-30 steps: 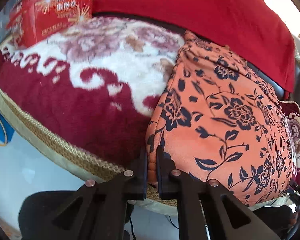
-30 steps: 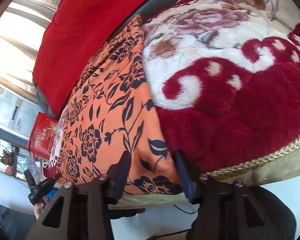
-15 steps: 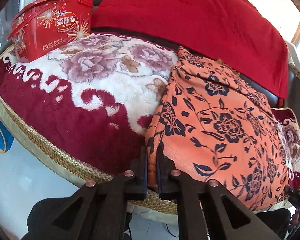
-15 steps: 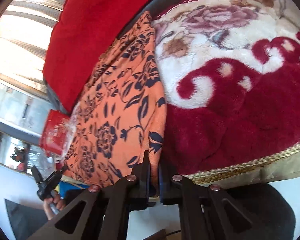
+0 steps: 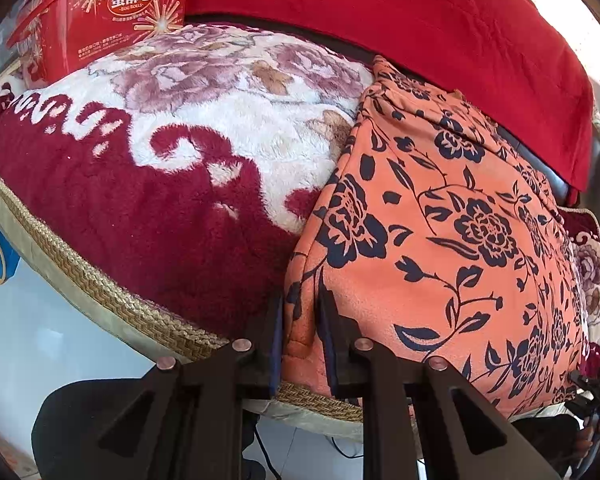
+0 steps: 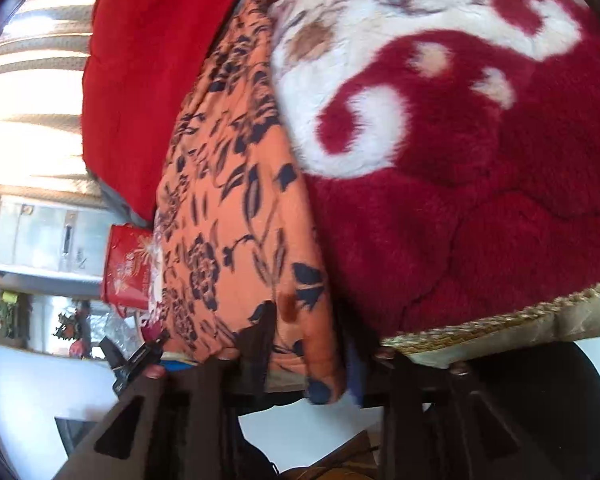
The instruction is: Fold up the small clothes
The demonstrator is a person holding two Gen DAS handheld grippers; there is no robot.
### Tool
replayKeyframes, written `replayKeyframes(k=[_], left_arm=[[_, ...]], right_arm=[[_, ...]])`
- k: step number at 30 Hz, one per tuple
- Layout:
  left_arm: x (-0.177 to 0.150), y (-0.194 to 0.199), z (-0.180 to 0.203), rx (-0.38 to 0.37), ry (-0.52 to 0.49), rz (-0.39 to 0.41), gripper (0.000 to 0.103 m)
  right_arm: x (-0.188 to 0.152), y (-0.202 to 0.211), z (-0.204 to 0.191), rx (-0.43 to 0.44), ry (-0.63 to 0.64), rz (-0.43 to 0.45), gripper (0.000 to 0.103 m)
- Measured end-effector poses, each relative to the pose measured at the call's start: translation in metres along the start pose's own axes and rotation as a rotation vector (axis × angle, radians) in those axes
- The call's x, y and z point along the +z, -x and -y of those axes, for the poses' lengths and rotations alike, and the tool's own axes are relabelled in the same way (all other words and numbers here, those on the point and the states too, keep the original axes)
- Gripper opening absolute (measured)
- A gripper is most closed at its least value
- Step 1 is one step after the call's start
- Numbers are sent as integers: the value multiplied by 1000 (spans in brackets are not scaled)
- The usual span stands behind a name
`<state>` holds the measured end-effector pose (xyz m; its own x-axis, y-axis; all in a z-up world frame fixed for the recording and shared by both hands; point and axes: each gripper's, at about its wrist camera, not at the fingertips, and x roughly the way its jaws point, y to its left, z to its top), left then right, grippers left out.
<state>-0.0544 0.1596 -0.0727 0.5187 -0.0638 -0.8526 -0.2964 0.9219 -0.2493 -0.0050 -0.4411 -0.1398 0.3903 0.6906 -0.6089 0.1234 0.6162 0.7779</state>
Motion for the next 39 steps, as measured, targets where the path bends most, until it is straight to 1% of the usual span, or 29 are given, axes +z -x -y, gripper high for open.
replayKeyframes(k=[1, 2, 3, 4, 5, 7, 9, 10, 11, 12, 13, 14, 15, 16, 17, 19, 20, 21, 22, 24, 26, 28, 30, 32, 34, 36, 37, 38, 39], left_arm=[[0, 0, 0, 1, -5, 1, 17], [1, 1, 1, 3, -10, 1, 7], [1, 4, 1, -7, -12, 8, 7], [3, 7, 2, -10, -15, 21, 7], [4, 14, 3, -12, -15, 41, 7], [6, 29, 4, -37, -6, 78, 7], [8, 36, 3, -46, 10, 99, 7], [8, 34, 4, -41, 10, 92, 7], [7, 26, 5, -23, 2, 69, 7], [5, 12, 5, 6, 1, 24, 7], [4, 0, 4, 21, 3, -18, 7], [2, -8, 2, 27, 9, -44, 7], [3, -7, 2, 23, 17, -37, 7], [4, -2, 2, 16, 20, -24, 7], [6, 5, 3, 10, 20, 4, 7], [8, 8, 4, 10, 8, 20, 7], [8, 5, 4, 15, 4, 7, 7], [8, -3, 3, 28, 8, -28, 7], [8, -7, 2, 30, 19, -47, 7], [12, -3, 5, 25, 18, -41, 7], [15, 7, 11, 16, -2, 2, 7], [16, 4, 11, 21, -2, -18, 7], [20, 0, 10, 16, 7, -51, 7], [32, 6, 15, -1, -8, -40, 7], [52, 23, 30, -42, -42, 11, 7], [91, 37, 51, -93, -91, 82, 7], [112, 41, 60, -119, -108, 115, 6], [136, 44, 71, -140, -128, 155, 0], [164, 43, 82, -149, -145, 202, 0]], right_arm=[[0, 0, -2, -9, 9, -3, 38], [0, -1, -5, -20, 22, -6, 36], [0, -1, -7, -44, 33, -9, 18], [1, -1, -8, -86, 39, -12, 8], [1, 0, -9, -88, 40, -13, 8], [3, 11, -16, -79, 47, 18, 7], [7, 31, -28, -36, 72, 70, 7], [9, 38, -32, -27, 81, 89, 7], [10, 40, -33, -30, 87, 92, 7], [11, 38, -32, -40, 93, 84, 7], [12, 32, -28, -46, 93, 65, 7], [13, 23, -20, -50, 76, 39, 7], [13, 15, -12, -58, 48, 13, 7], [12, 11, -8, -58, 39, 5, 7], [11, 11, -6, -47, 32, 9, 7], [11, 15, -7, -21, 31, 30, 7], [11, 17, -8, -13, 38, 40, 7], [12, 18, -6, -17, 37, 40, 7], [12, 14, -4, -24, 25, 31, 7], [14, 8, 3, -17, -7, 5, 7], [17, 12, -3, -25, 21, 9, 7], [18, 13, -7, -19, 37, 4, 7], [21, 10, -1, -29, 21, -15, 7], [25, 7, 1, -19, 4, -31, 7], [34, 10, -6, -8, 11, -26, 7], [58, 16, -21, 39, 31, 4, 7], [81, 19, -36, 79, 55, 31, 7], [99, 21, -46, 108, 71, 49, 7], [125, 24, -59, 143, 89, 86, 7]])
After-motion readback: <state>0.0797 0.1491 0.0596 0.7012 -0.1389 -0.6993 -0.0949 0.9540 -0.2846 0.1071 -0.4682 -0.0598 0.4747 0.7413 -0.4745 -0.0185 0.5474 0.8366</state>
